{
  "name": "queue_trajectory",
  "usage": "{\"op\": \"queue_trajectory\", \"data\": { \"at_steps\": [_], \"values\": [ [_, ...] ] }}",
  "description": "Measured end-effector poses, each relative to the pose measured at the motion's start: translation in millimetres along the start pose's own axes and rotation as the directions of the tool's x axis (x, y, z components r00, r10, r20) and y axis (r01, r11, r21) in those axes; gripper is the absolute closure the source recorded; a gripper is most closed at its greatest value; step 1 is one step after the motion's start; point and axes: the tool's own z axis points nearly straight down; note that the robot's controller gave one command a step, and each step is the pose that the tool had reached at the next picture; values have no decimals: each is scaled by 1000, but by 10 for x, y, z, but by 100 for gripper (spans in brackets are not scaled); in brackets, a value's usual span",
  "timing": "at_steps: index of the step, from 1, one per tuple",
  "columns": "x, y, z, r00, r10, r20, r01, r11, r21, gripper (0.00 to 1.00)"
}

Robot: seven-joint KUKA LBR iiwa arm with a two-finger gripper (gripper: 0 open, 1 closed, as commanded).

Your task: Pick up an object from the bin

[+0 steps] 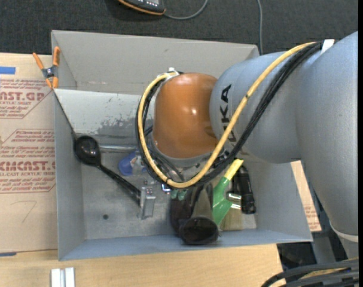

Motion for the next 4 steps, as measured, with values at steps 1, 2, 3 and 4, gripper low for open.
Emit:
{"op": "queue_trajectory", "data": {
  "at_steps": [1,2,3,4],
  "values": [
    [-24,-139,-48,999,33,0,-33,999,-1,0],
    [-76,-48,-155,1000,30,1,-30,1000,-3,0],
    [-99,-89,-83,999,41,3,-41,999,-4,0],
    [-182,-287,798,996,-93,-3,93,996,-3,0]
  ]
}}
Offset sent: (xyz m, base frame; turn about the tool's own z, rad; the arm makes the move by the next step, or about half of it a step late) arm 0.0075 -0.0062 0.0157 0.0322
